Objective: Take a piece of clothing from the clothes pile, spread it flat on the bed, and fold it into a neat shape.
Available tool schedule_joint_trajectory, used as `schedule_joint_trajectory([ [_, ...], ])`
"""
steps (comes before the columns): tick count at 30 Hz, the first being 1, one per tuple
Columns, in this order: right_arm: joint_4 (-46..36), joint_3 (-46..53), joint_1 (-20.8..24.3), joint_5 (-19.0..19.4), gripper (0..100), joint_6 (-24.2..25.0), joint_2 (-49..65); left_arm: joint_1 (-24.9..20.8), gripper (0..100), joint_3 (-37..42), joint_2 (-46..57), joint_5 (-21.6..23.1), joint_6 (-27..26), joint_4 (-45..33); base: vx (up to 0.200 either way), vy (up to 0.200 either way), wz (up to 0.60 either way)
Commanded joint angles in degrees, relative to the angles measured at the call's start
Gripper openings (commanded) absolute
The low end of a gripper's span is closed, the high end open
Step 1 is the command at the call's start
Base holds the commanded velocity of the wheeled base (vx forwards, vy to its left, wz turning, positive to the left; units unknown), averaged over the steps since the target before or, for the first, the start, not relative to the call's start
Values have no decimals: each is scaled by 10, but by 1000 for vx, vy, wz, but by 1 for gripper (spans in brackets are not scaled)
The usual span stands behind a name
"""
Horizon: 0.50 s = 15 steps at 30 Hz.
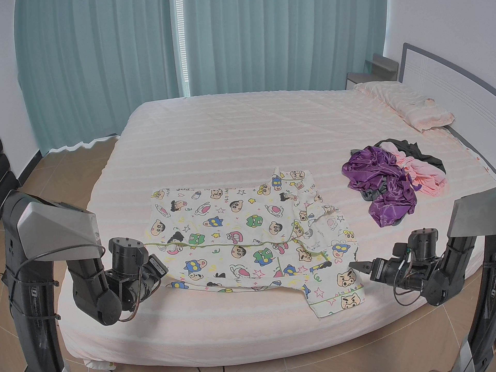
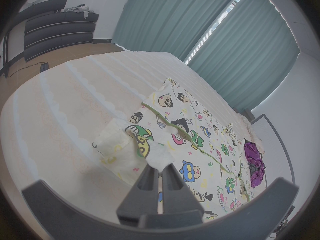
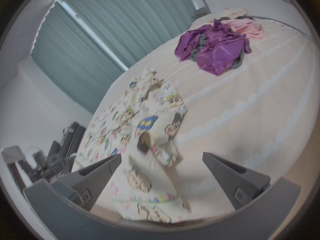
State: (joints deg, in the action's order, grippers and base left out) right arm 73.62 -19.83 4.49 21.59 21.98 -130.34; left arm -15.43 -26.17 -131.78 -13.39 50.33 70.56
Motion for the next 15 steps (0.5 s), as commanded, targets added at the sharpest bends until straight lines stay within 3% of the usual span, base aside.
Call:
schedule_joint_trajectory([
  [1,43,84,-38,61,100,-71,-4,-1,0,0,-3,0,0,1,0,0,0],
  [9,49,80,-22,72,100,-106,-53,-1,0,3,0,0,0,1,0,0,0],
  [15,49,58,-11,115,100,-121,-66,-1,0,2,1,0,0,0,0,0,0],
])
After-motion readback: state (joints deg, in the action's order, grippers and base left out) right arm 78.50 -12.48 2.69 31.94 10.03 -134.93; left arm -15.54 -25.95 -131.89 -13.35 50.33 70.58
